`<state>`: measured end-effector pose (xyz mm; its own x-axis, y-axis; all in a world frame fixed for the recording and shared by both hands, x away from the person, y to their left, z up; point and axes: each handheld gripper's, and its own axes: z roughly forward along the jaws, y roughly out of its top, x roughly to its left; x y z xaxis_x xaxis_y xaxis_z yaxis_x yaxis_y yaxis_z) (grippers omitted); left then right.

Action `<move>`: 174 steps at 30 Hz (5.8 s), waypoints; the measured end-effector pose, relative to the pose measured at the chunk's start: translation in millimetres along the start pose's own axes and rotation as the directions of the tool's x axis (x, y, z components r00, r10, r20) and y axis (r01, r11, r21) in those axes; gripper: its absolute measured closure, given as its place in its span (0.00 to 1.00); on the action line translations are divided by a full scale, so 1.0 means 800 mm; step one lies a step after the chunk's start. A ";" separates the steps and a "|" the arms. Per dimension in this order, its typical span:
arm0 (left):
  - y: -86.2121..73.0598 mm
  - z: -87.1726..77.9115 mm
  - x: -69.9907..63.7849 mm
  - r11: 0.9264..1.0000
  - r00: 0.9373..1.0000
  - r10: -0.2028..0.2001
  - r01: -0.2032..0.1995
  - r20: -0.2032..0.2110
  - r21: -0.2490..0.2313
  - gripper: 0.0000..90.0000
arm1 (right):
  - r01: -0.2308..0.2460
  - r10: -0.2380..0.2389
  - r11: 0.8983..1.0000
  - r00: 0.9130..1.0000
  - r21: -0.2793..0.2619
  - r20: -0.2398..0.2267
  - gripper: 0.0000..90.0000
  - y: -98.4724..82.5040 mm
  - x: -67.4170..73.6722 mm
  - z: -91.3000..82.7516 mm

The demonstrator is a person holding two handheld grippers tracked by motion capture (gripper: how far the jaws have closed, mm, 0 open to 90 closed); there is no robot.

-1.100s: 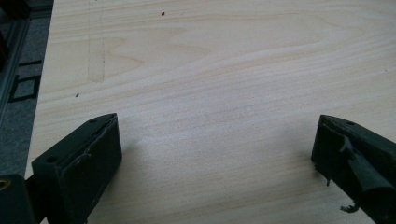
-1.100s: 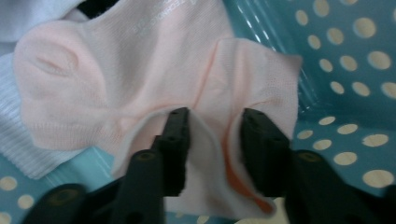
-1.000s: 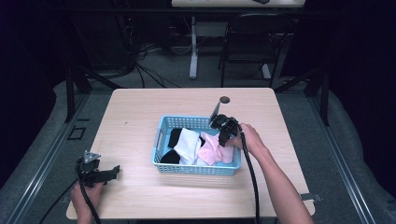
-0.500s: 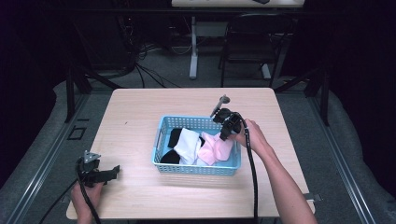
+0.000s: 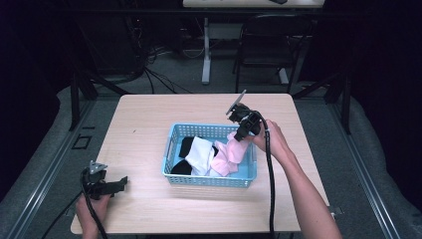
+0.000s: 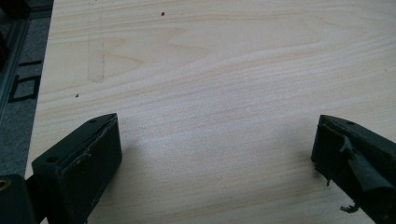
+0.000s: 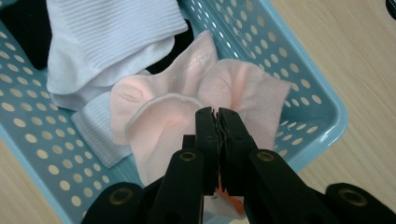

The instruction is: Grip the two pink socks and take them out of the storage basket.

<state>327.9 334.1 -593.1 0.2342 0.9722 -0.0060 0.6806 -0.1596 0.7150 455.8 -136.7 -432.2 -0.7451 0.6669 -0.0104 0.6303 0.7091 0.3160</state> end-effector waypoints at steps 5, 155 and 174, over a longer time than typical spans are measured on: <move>0.000 0.000 0.000 1.000 1.000 0.001 -0.001 0.000 -0.001 0.02 | 0.009 -0.009 1.000 1.000 0.012 0.009 0.97 0.001 0.002 -0.005; 0.000 0.000 0.000 1.000 1.000 0.002 -0.002 0.000 0.001 0.02 | 0.030 -0.021 0.979 0.999 0.200 -0.045 0.94 0.016 0.031 0.115; 0.000 0.000 0.000 1.000 1.000 0.001 -0.001 -0.001 0.000 0.02 | 0.052 -0.051 0.996 0.998 0.076 -0.021 0.94 0.013 0.040 0.019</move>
<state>328.0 334.1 -593.0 0.2338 0.9723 -0.0046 0.6806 -0.1603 0.7150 441.9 -104.6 -444.0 -0.7805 0.6251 -0.0063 0.6053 0.7583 0.2420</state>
